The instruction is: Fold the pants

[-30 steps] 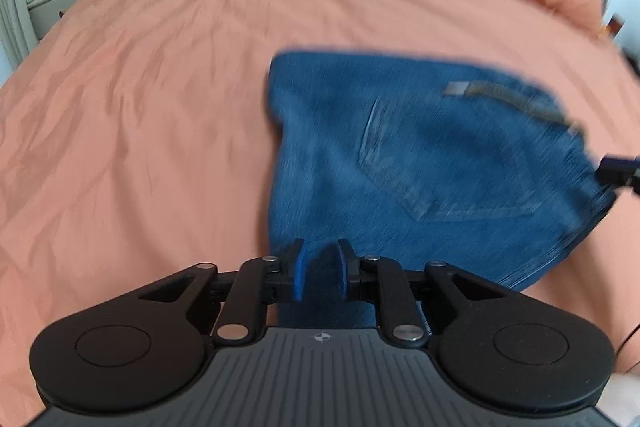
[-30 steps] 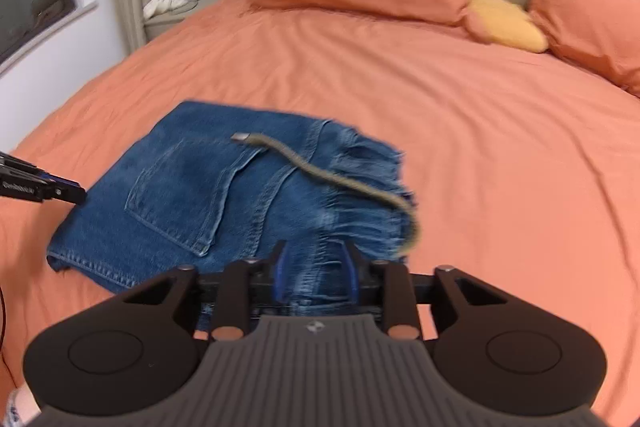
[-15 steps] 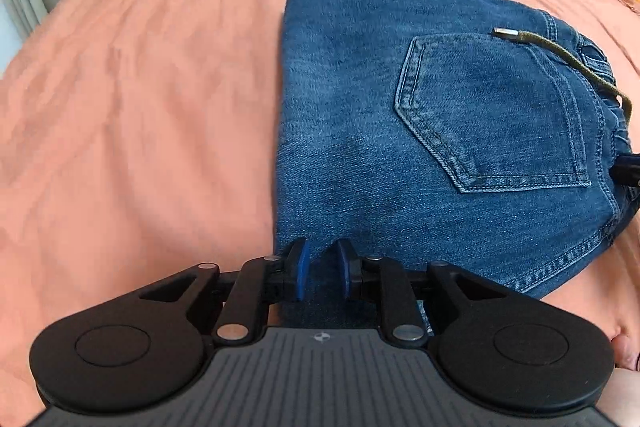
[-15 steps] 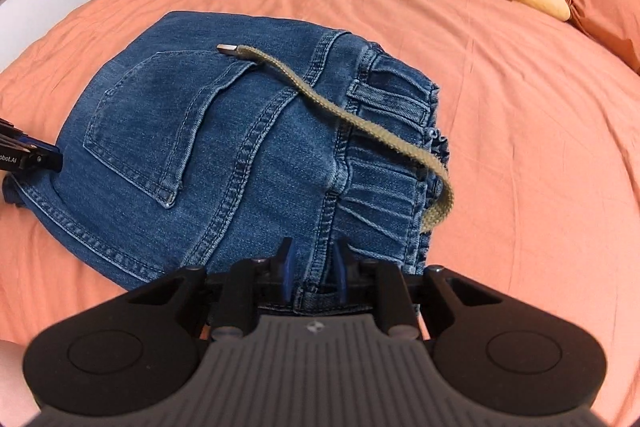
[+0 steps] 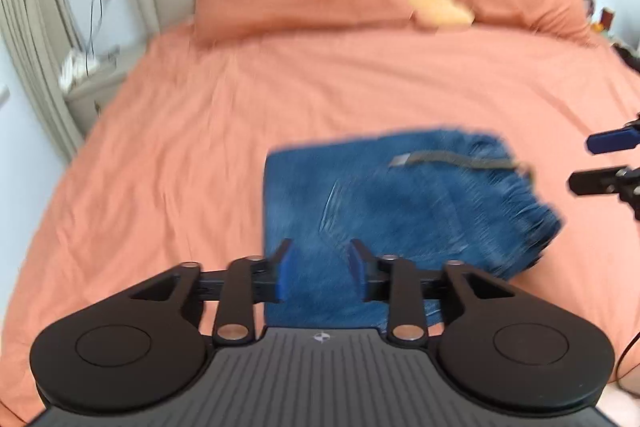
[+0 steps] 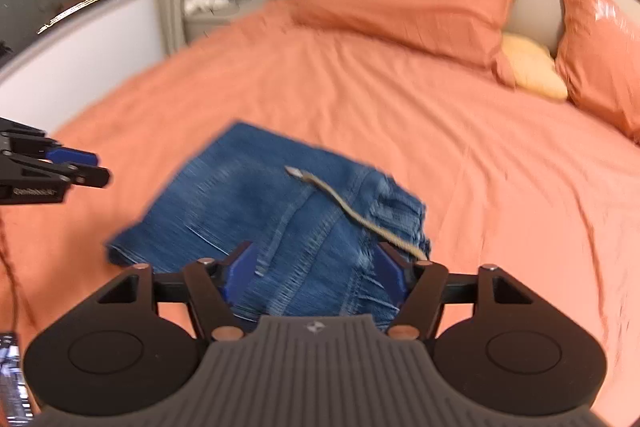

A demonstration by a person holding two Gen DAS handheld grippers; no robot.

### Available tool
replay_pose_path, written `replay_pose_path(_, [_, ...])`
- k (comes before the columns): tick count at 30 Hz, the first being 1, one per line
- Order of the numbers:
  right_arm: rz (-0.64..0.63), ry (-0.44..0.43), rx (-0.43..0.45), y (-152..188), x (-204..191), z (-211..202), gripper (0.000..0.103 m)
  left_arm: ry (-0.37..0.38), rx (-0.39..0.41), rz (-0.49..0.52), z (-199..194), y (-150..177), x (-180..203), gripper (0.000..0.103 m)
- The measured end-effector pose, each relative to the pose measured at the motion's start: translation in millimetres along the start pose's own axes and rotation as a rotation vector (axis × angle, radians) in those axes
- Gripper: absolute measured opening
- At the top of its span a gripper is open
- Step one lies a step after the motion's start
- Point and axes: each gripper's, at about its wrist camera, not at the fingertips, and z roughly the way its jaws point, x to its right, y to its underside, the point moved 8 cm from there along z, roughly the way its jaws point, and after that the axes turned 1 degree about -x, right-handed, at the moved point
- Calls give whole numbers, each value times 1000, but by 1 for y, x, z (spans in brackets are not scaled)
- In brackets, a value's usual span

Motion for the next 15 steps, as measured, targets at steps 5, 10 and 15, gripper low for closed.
replay_pose_path(5, [15, -38, 86, -7, -12, -63, 71, -54, 102, -1, -48, -18, 24, 74])
replay_pose_path(10, [47, -42, 178, 5, -22, -118, 81, -147, 141, -58, -88, -13, 35, 85])
replay_pose_path(15, [39, 41, 284, 24, -33, -162, 88, -246, 196, -53, -114, 7, 47, 90])
